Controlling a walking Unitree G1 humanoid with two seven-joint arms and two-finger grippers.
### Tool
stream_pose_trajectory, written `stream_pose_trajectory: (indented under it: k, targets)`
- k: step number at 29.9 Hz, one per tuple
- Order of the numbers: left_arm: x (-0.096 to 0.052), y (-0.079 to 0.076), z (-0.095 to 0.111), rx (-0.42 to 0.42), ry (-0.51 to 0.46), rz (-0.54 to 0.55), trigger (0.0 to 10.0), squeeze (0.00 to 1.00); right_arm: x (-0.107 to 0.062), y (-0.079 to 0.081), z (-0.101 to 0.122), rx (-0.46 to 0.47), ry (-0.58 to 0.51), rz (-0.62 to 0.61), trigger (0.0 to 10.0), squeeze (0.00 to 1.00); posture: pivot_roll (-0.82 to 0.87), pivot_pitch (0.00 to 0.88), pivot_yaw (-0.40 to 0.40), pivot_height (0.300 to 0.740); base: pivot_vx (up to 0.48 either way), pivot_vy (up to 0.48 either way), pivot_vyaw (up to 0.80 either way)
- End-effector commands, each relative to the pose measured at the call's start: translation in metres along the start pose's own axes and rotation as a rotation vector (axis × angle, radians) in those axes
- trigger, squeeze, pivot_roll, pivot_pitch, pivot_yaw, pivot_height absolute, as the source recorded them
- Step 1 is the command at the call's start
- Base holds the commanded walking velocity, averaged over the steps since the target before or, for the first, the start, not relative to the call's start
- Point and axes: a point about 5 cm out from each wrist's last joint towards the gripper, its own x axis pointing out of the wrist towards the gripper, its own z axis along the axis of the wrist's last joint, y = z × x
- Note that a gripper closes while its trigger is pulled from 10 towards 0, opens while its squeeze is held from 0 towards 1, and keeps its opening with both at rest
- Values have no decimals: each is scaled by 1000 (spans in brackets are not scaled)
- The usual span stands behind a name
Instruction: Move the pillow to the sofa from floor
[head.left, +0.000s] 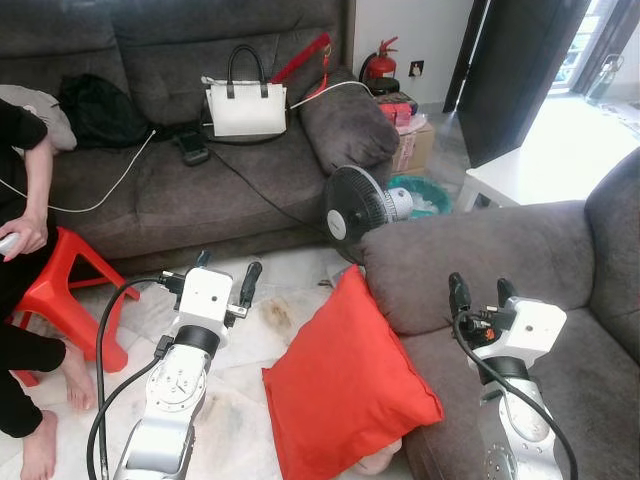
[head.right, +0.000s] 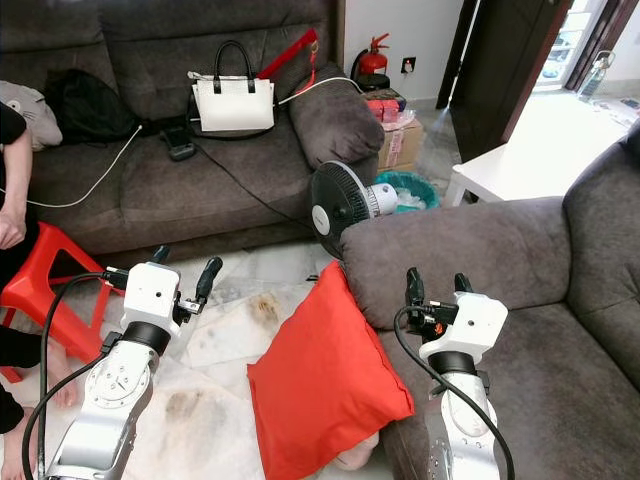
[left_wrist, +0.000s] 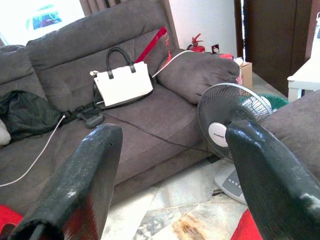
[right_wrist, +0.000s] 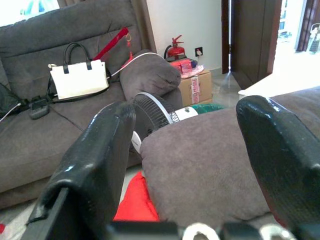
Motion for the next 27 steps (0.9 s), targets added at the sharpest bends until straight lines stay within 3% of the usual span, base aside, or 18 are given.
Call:
stream_pose_trajectory:
  k: [1,23,27]
  targets:
    - [3,-1,7,-8,-29,-8,10000,0,-2,0,2,-1,-1,-1,10000,0,136,56,2,740,0,0,0]
    - [3,-1,6,-7,-24,-10,10000,0,0,2,2,4,2,7,10000,0,136,61,3,740,0,0,0]
    - [3,-1,6,-7,-24,-11,10000,0,-1,2,1,5,2,6,10000,0,136,60,4,740,242,0,0]
